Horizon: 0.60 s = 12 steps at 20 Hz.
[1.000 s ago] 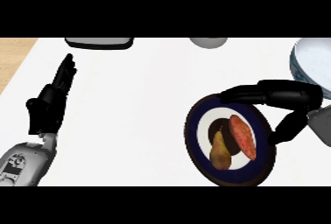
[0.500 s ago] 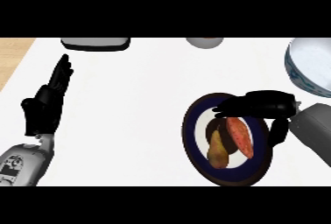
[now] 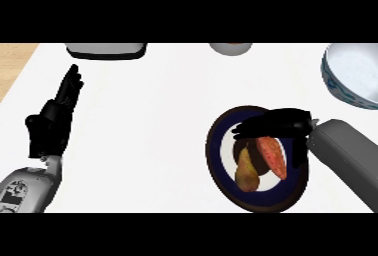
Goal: Pick the sweet potato from the plate and place it in the bowl
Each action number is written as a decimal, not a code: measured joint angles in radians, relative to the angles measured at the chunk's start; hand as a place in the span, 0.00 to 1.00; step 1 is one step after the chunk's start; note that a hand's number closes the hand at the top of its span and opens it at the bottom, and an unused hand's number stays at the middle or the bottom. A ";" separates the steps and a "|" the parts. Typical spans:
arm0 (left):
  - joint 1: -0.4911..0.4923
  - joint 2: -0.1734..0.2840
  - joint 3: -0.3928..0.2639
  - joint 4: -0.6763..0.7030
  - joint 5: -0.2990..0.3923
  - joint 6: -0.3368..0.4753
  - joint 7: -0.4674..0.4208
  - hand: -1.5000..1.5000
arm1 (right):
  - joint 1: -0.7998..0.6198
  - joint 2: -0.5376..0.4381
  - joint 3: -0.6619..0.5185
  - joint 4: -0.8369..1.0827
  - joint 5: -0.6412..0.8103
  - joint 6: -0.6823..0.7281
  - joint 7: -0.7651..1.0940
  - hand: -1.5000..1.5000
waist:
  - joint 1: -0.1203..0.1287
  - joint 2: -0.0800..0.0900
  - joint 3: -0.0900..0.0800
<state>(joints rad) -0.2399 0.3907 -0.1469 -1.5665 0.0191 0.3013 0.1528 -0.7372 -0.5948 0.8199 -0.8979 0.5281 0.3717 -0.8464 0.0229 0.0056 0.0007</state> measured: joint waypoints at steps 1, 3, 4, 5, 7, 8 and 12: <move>0.001 0.000 0.004 -0.001 -0.002 -0.002 0.000 0.50 | -0.001 0.007 0.002 0.018 0.007 -0.011 -0.014 0.00 | -0.001 0.000 0.000; 0.017 0.006 0.015 -0.014 0.001 -0.014 -0.002 0.50 | 0.002 0.024 0.012 0.049 0.022 -0.026 -0.030 0.00 | -0.002 -0.001 0.000; 0.024 0.000 0.016 -0.013 -0.005 -0.012 -0.010 0.50 | 0.002 0.028 0.012 0.066 0.029 -0.035 -0.041 0.00 | -0.003 -0.001 0.000; 0.021 -0.002 0.017 -0.016 -0.007 -0.014 -0.004 0.50 | -0.010 0.048 0.016 0.088 0.037 -0.038 -0.042 1.00 | -0.003 -0.001 0.000; 0.026 -0.001 0.027 -0.017 -0.007 -0.022 -0.008 0.50 | -0.012 0.063 0.028 0.108 0.066 -0.068 -0.064 1.00 | -0.004 -0.002 -0.001; 0.024 -0.001 0.029 -0.023 -0.010 -0.024 0.001 0.50 | -0.017 0.073 0.027 0.116 0.076 -0.083 -0.074 1.00 | -0.005 -0.004 -0.002; 0.019 -0.022 0.025 -0.024 -0.030 -0.022 0.012 0.50 | -0.029 0.113 0.008 0.158 0.098 -0.131 -0.108 1.00 | -0.007 -0.008 -0.004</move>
<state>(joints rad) -0.2211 0.3690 -0.1218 -1.5909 -0.0114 0.2789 0.1648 -0.7658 -0.4822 0.8284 -0.7401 0.6265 0.2409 -0.9547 0.0163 -0.0027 -0.0037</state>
